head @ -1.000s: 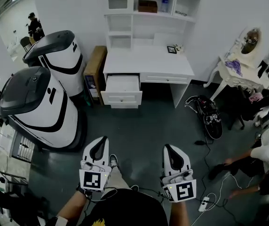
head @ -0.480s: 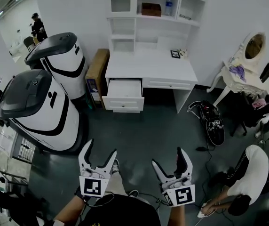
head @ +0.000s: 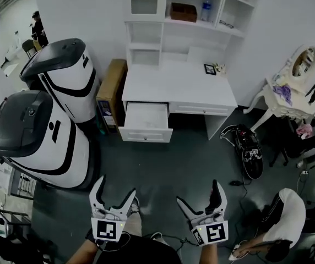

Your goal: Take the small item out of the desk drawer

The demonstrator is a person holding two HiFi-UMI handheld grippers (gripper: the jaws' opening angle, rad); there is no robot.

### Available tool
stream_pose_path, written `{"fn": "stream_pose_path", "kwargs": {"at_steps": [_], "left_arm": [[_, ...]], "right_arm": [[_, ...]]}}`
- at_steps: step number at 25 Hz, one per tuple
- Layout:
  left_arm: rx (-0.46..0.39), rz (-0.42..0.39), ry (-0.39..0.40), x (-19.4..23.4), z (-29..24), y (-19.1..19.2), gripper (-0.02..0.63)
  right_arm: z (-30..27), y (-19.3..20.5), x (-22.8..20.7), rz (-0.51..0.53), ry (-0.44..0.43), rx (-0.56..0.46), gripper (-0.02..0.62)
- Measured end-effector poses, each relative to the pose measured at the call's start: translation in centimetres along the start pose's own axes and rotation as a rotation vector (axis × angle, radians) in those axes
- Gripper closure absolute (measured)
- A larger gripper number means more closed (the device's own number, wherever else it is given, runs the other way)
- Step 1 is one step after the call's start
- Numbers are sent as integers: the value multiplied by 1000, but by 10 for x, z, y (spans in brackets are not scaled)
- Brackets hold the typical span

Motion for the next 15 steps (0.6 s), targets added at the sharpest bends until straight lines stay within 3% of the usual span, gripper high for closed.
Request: {"fn": "stream_pose_path", "kwargs": {"at_steps": [2, 5, 10, 13, 15], "left_arm": [[-13, -63, 14, 30, -32, 5, 212], [-12, -76, 16, 85, -72, 13, 212], [-56, -37, -26, 169, -120, 27, 213], [-53, 57, -56, 197, -146, 42, 213], [-48, 25, -45, 206, -165, 50, 213]], "right_arm": [[-44, -4, -6, 0, 10, 6, 43], [-110, -17, -4, 12, 10, 27, 46], [-196, -37, 3, 54, 14, 43, 55], [-238, -37, 0, 63, 1, 75, 57], [-263, -31, -10, 62, -5, 106, 64]]}}
Point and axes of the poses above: the fingertips, and each gripper's own axes: z backward along the fingers, x to its left, y out of its underside, the point moved 4 cm from there along z, backward along the fingers, and after that the axes turned 7 degrees about -y, right-handed, at the moved point
